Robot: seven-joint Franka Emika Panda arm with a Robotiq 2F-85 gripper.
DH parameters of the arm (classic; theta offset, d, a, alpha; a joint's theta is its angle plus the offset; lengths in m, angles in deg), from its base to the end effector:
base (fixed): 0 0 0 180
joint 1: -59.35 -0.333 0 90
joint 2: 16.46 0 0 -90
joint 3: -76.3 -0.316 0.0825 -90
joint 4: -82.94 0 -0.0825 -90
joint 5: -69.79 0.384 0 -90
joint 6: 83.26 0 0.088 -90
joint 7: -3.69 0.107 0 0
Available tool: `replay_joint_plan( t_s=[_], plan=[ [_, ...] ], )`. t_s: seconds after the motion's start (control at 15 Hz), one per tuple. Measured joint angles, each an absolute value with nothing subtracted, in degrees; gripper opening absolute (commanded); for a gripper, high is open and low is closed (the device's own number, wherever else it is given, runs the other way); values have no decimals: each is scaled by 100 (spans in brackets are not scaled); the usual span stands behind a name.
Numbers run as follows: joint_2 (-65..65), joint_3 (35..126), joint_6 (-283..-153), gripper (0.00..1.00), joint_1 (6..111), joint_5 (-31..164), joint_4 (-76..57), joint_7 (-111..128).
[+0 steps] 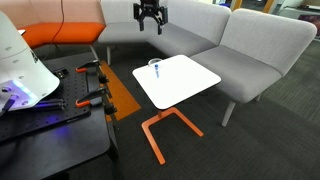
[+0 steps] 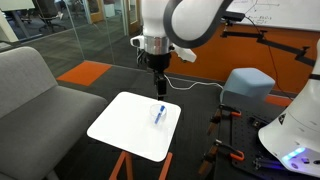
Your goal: Remove the marker from the cup
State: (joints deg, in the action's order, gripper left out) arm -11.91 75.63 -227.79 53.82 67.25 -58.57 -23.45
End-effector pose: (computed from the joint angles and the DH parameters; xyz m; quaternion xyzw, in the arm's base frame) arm 0.4724 0.0518 0.2596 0.9524 0.3042 -0.0153 0.0095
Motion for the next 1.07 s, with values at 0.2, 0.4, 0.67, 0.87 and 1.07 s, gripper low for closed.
replay_joint_plan(
  t_s=[0.2,0.4,0.67,0.87,1.07],
  plan=[
    [-136,7554,-22779,69,5597,6424,-5086,-2625],
    [513,7549,-22757,48,5711,6113,-4550,-2625],
    [755,7551,-22605,30,5749,5832,-4377,-2457],
    [746,7534,-22513,31,5745,5745,-4381,-2286],
    [745,7488,-22376,34,5738,5744,-4406,-2272]
  ],
)
